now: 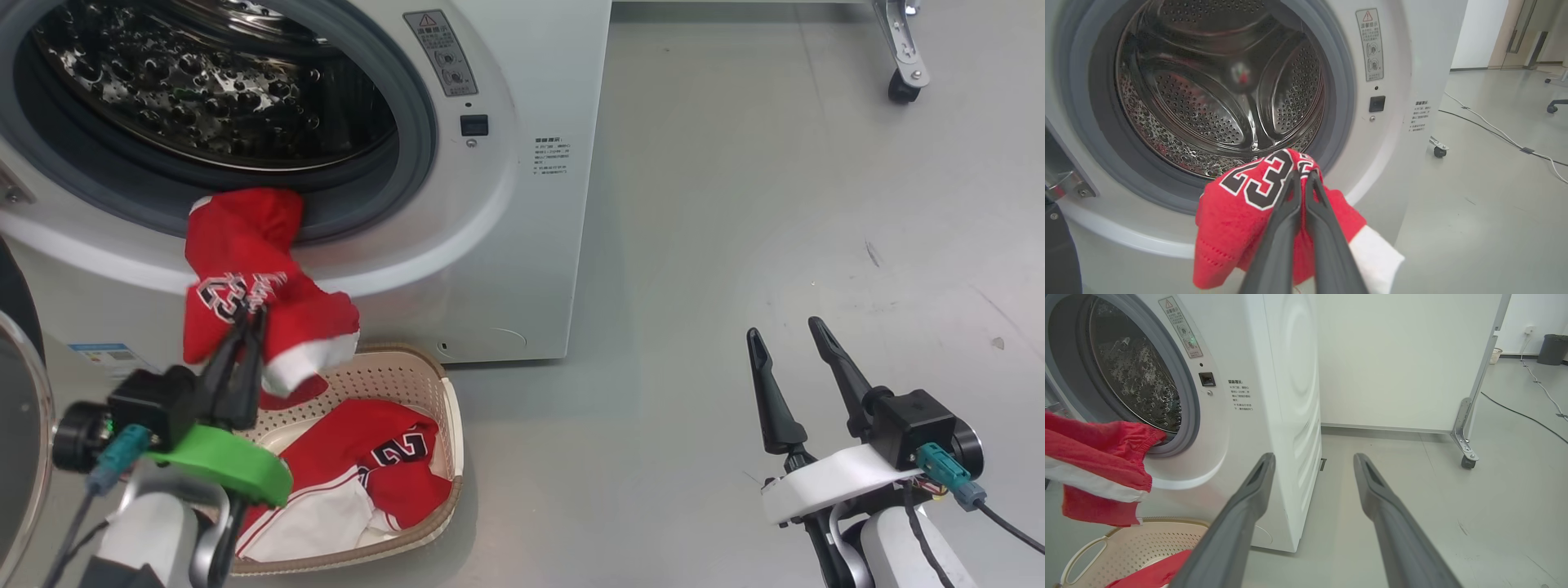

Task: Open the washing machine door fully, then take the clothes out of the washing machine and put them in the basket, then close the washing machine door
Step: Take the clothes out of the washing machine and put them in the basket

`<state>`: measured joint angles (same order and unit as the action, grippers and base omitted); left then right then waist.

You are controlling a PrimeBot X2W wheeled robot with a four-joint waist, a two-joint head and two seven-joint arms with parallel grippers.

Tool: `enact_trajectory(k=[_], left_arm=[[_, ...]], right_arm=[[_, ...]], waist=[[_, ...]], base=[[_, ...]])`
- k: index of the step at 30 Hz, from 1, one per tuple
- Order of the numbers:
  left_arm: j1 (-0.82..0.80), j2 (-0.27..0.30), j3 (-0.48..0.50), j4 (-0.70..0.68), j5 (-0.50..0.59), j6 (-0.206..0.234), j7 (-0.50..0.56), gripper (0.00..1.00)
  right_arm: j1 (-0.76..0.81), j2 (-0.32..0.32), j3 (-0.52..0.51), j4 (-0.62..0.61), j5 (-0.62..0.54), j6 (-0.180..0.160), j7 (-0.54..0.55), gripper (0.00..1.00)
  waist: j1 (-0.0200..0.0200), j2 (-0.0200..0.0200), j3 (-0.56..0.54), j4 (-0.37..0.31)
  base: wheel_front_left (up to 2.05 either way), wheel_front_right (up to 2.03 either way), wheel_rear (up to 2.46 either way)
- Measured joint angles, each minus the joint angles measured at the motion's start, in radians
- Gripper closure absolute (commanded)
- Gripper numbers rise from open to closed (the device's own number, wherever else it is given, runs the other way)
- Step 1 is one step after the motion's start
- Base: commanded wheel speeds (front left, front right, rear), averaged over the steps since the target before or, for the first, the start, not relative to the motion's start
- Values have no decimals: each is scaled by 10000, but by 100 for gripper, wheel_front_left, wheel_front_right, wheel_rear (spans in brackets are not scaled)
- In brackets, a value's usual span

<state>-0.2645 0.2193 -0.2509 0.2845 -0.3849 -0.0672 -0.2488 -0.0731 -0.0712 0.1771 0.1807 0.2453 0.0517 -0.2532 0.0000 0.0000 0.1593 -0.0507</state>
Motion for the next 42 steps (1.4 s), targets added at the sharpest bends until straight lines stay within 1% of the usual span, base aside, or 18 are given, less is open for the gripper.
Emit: enact_trajectory(k=[5, 6, 18, 20, 30, 42], left_arm=[[454, -17, -449, 543, 33, -96, 552, 100], [536, -12, -460, 633, 33, -96, 637, 100], [576, -13, -489, 978, 13, -102, 986, 100], [542, -13, -520, 1028, 13, -178, 1055, 100], [-237, -13, -644, 1210, 15, -222, 1254, 100], [-1016, 102, -723, 1837, 82, -303, 1523, 100]], right_arm=[[-4, 2, 33, 0, -19, 31, 0, 0], [-9, 6, 54, -2, -21, 82, 2, 0], [-233, 21, 125, -102, -61, 86, 2, 0], [-262, 31, 144, -125, -63, 86, 2, 0], [-526, 69, 188, -259, -77, 86, 2, 0], [-889, 90, 155, -462, -94, 84, 0, 0]], waist=[[0, 0, 91, -31], [0, 0, 123, -45], [0, 0, 715, -343], [0, 0, 843, -406], [0, 0, 1612, -790], [0, 0, 2614, -1252]], base=[[0, 0, 0], [0, 0, 0], [0, 0, 0], [0, 0, 0], [0, 0, 0], [0, 0, 0]])
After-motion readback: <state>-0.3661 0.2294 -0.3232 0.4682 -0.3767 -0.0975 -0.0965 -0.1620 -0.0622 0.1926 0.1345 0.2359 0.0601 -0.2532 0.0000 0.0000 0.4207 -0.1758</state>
